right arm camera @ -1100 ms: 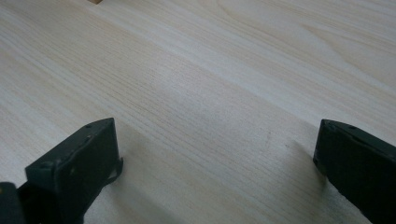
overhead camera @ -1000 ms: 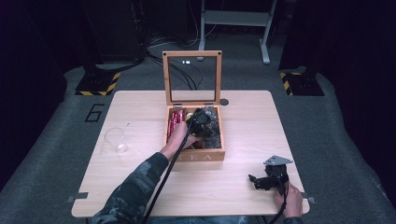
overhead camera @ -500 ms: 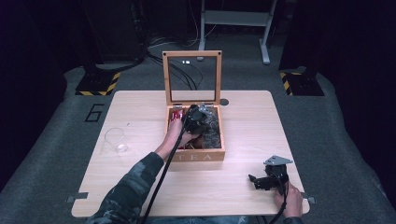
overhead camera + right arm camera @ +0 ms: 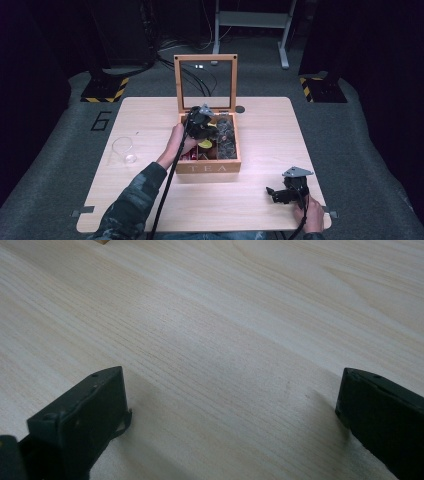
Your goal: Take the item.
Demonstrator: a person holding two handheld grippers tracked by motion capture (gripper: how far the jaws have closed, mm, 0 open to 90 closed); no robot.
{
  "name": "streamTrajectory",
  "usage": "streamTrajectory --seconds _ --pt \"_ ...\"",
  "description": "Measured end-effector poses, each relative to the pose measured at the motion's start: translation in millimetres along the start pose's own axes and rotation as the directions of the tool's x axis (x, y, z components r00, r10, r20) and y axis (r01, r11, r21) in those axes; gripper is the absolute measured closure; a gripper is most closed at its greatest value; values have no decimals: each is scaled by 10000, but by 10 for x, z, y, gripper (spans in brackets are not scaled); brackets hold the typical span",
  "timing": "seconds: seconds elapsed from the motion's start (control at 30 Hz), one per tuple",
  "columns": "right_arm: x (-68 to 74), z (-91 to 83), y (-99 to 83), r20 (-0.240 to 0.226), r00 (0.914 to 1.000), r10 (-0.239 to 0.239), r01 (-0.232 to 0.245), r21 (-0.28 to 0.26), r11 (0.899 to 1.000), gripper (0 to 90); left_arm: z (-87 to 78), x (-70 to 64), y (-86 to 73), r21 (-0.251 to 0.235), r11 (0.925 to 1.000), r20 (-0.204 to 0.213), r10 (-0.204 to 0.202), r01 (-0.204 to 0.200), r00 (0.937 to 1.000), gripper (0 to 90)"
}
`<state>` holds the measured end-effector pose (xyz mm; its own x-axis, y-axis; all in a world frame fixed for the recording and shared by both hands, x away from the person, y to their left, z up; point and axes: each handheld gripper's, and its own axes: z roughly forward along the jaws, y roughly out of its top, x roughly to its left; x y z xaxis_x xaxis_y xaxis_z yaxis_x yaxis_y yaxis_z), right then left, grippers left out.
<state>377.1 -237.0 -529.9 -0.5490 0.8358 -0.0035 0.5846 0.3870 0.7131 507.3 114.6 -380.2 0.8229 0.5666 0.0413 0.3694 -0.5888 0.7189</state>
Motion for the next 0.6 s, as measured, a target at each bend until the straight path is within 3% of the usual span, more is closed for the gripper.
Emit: streamTrajectory --seconds 0.6 --pt "0 0 0 1 10000 2 -2 0 10000 0 -472 173 -193 -442 9985 -421 -346 328 9985 850"
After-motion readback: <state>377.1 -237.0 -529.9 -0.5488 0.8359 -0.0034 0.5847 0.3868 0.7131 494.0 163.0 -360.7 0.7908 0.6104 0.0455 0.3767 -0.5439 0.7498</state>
